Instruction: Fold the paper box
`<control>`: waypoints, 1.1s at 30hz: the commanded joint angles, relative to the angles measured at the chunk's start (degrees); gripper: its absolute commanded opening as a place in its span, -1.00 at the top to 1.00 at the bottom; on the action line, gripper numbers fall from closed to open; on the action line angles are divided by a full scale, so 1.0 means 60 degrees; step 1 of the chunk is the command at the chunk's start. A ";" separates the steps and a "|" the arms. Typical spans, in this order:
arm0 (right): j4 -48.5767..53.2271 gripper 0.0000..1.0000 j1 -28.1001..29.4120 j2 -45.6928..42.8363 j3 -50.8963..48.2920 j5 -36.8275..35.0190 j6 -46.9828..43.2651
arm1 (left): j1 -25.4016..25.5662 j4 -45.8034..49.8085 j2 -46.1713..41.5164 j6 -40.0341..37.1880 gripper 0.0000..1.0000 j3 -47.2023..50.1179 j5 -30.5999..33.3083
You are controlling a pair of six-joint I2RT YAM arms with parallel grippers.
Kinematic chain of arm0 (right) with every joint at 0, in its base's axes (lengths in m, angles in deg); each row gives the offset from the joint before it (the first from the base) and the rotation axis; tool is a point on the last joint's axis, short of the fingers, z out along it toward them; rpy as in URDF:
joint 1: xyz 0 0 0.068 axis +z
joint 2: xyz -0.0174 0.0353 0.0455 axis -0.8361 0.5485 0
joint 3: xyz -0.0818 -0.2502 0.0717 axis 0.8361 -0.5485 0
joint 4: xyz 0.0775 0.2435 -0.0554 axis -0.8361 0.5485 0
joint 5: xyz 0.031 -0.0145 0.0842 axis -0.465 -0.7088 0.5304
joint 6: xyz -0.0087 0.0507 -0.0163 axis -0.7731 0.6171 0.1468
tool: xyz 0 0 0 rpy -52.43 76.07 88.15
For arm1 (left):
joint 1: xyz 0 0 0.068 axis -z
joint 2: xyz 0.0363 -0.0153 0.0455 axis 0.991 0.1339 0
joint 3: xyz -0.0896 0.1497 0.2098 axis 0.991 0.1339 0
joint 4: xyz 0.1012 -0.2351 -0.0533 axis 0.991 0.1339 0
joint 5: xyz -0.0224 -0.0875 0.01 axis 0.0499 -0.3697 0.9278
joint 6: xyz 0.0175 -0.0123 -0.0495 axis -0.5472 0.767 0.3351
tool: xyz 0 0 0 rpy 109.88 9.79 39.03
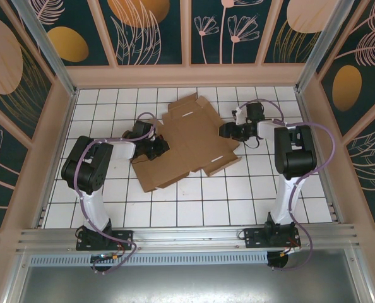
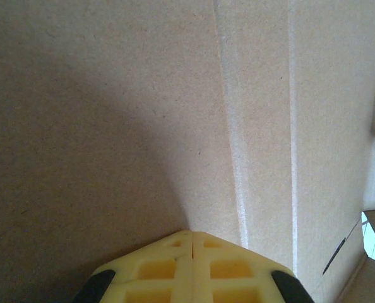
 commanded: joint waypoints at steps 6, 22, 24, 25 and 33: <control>0.0250 0.19 0.0152 -0.0214 -0.0347 0.0458 -0.0238 | -0.0061 0.0669 0.0434 -0.0061 1.00 0.0104 0.0630; 0.0188 0.85 0.2602 -0.2330 -0.0273 -0.6113 -0.2940 | -0.0066 0.0472 0.0160 0.0096 1.00 0.0229 0.0444; 0.0309 0.83 0.2957 -0.2484 -0.0052 -0.6858 -0.3228 | -0.0065 0.0373 0.0173 0.0192 1.00 0.0211 0.0302; 0.0389 0.81 0.3153 -0.2566 0.0108 -0.7179 -0.3415 | -0.0052 0.0304 0.0155 0.0267 1.00 0.0223 0.0227; 0.0834 0.80 0.4820 -0.2187 0.1305 -1.0829 -0.5955 | 0.0058 0.0522 -0.0388 0.0351 1.00 -0.0171 -0.0057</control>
